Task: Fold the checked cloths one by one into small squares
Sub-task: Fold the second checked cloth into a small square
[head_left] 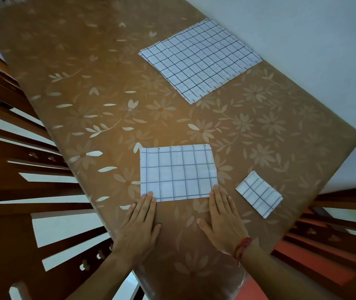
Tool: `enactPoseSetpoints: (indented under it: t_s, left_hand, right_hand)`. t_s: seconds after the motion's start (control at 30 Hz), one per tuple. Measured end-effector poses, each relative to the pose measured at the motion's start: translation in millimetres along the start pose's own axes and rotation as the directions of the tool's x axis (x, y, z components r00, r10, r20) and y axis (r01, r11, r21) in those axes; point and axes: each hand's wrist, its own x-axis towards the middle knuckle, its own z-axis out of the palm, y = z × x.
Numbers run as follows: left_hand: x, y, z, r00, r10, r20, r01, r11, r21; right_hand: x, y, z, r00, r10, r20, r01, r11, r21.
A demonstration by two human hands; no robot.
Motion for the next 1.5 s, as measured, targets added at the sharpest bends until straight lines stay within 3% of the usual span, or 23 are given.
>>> enactPoseSetpoints:
  t_s: [0.13, 0.4, 0.5, 0.63, 0.8, 1.07, 1.27, 1.5]
  left_hand:
    - [-0.9, 1.5, 0.4, 1.000, -0.009, 0.001, 0.009, 1.000, -0.004]
    - [8.5, 8.4, -13.4, 0.999, -0.002, -0.046, -0.001, 0.998, -0.055]
    - [25.4, 15.1, -21.0, 0.998, 0.034, -0.051, -0.039, 0.995, -0.097]
    - [47.9, 24.0, -26.0, 0.999, 0.049, -0.018, -0.050, 0.994, -0.096]
    - [57.3, 28.3, -23.5, 0.999, 0.043, 0.027, -0.039, 0.989, -0.143]
    - [58.2, 28.2, -21.5, 1.000, 0.001, 0.027, 0.003, 0.990, -0.144]
    - [56.7, 27.3, -17.0, 1.000, -0.002, 0.005, 0.002, 0.989, -0.147]
    - [56.7, 25.3, -14.3, 1.000, -0.002, -0.023, -0.002, 0.987, -0.163]
  right_hand:
    - [2.3, -3.2, -4.1, 0.999, 0.018, 0.026, -0.018, 0.999, 0.031]
    - [40.7, -17.0, -41.4, 0.967, 0.182, -0.179, -0.132, 0.956, 0.260]
    - [66.0, -15.2, -59.3, 0.936, 0.346, -0.064, -0.259, 0.800, 0.541]
    - [99.7, -4.1, -66.1, 0.875, 0.482, 0.050, -0.400, 0.659, 0.637]
    - [116.9, -0.7, -77.5, 0.854, 0.512, 0.088, -0.395, 0.529, 0.751]
    - [137.7, 5.1, -84.1, 0.798, 0.558, 0.226, -0.486, 0.377, 0.789]
    - [145.6, 11.6, -85.0, 0.808, 0.497, 0.316, -0.511, 0.325, 0.796]
    - [138.5, 9.4, -77.2, 0.825, 0.504, 0.253, -0.458, 0.336, 0.823]
